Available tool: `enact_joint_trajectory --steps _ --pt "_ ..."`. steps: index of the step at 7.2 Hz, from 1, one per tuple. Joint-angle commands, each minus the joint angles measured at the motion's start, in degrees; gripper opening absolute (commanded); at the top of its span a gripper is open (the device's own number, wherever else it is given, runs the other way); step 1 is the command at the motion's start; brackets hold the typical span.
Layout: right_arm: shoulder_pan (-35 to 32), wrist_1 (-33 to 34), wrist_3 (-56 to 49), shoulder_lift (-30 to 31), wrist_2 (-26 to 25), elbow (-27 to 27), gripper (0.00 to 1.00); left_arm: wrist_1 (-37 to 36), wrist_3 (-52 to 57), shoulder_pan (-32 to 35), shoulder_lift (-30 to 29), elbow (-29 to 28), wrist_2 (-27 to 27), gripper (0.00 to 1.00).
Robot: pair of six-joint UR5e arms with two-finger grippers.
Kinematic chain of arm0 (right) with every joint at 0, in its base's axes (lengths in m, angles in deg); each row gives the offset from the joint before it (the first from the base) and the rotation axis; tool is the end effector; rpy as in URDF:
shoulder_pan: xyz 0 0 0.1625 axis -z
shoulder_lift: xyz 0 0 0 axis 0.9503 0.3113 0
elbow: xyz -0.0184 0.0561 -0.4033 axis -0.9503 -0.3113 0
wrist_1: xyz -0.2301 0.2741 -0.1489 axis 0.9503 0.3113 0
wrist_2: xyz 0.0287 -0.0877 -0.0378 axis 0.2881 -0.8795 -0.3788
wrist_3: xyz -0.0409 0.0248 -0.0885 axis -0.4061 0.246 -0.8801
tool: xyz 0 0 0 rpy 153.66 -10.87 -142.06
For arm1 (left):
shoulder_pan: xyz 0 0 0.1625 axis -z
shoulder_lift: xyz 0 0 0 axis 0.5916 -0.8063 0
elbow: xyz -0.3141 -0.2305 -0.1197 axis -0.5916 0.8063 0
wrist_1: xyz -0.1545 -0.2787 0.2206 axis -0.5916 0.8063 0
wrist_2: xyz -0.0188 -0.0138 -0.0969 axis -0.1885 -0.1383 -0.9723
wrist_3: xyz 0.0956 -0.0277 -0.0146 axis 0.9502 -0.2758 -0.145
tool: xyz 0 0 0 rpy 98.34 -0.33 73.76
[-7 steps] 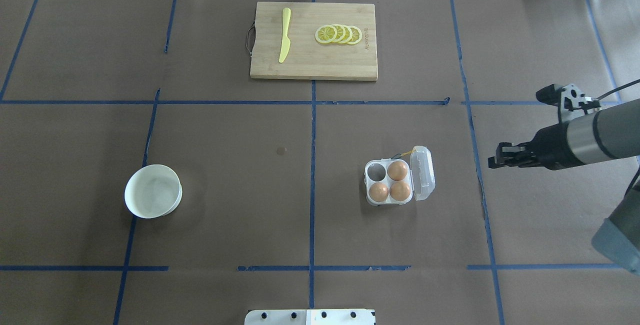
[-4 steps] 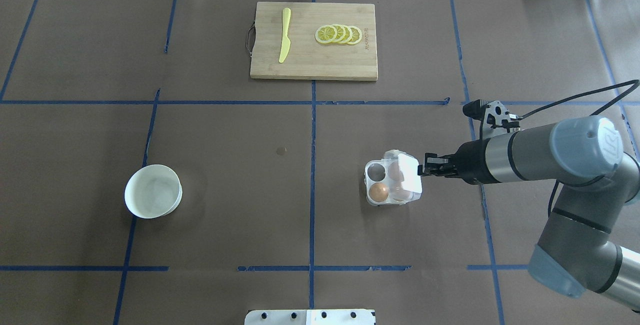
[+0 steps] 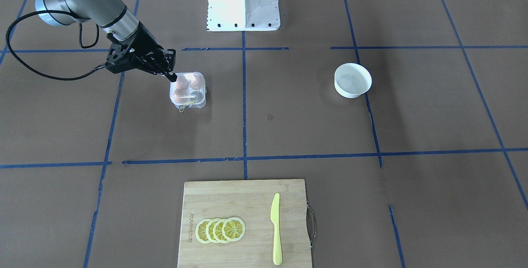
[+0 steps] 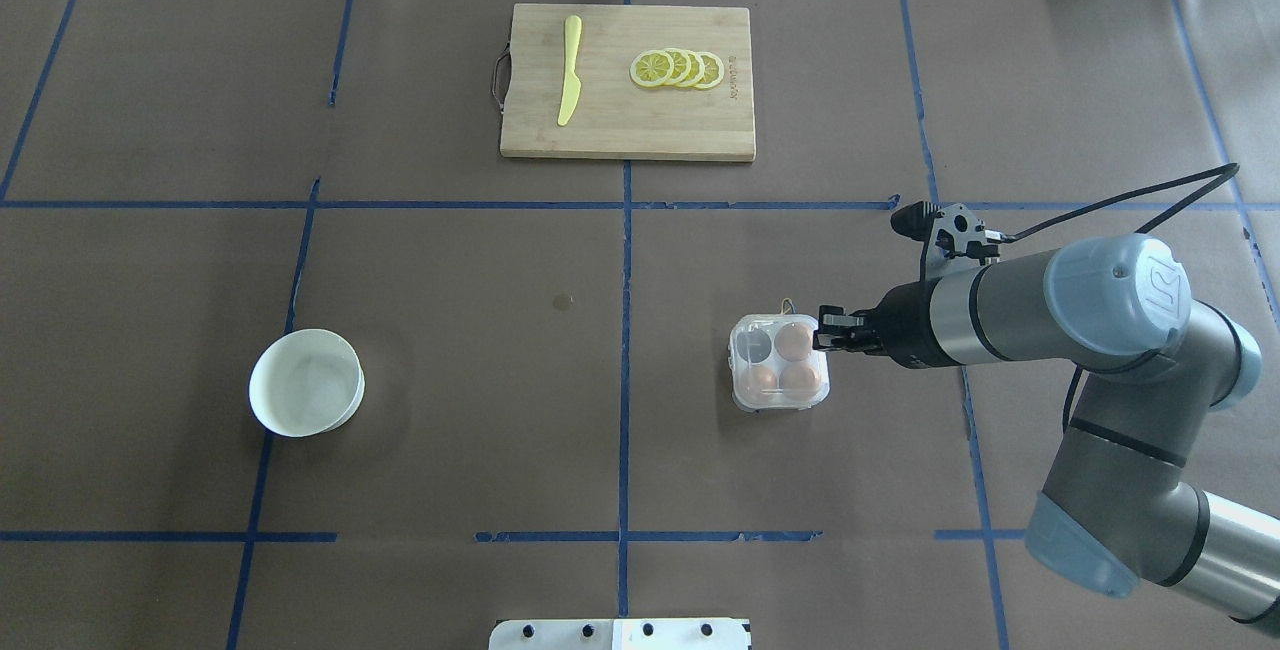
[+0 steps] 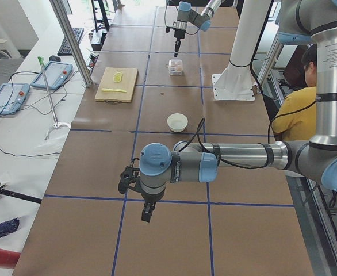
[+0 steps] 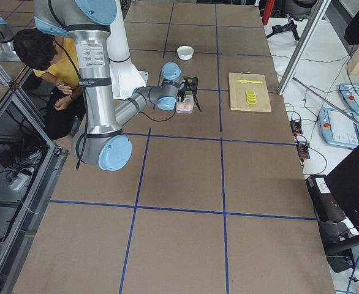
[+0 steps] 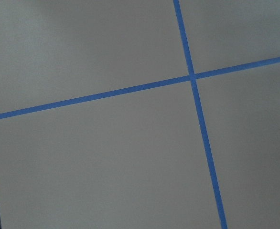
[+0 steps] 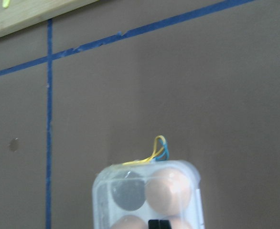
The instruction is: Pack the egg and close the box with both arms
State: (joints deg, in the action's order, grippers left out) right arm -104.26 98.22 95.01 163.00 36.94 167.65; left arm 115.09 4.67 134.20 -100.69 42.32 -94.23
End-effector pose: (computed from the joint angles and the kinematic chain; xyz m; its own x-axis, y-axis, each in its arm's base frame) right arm -0.3762 -0.3581 0.3419 0.4029 0.0868 0.9111 -0.2020 0.9794 -0.0040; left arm -0.1226 -0.4073 0.6367 0.7423 0.1880 -0.6431 -0.0651 0.9755 0.2101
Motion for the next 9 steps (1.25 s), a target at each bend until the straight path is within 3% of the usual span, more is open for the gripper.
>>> enact_joint_trajectory --steps 1,3,4,5,6,9 --pt "-4.2 7.8 -9.4 1.5 1.4 0.4 0.0 -0.1 0.2 -0.1 -0.1 -0.1 0.2 1.0" --pt "-12.5 8.3 -21.0 8.0 6.6 0.3 0.02 -0.2 0.2 -0.4 -0.2 -0.3 0.2 1.0" --pt "-16.8 8.2 -31.5 13.2 8.0 -0.1 0.32 -0.4 0.1 -0.6 -0.3 -0.4 0.3 1.0" --pt "-22.5 8.4 -41.3 15.9 11.2 -1.3 0.81 -0.6 -0.2 -2.6 -0.7 -0.5 0.3 1.0" --pt "-28.6 8.4 -49.9 18.0 15.2 -3.5 1.0 -0.6 -0.2 -4.1 -0.9 -0.2 0.2 1.0" --pt "-43.1 8.4 -71.6 23.8 20.3 -10.9 1.0 -0.9 -0.4 -7.9 -0.6 0.0 -0.3 1.0"
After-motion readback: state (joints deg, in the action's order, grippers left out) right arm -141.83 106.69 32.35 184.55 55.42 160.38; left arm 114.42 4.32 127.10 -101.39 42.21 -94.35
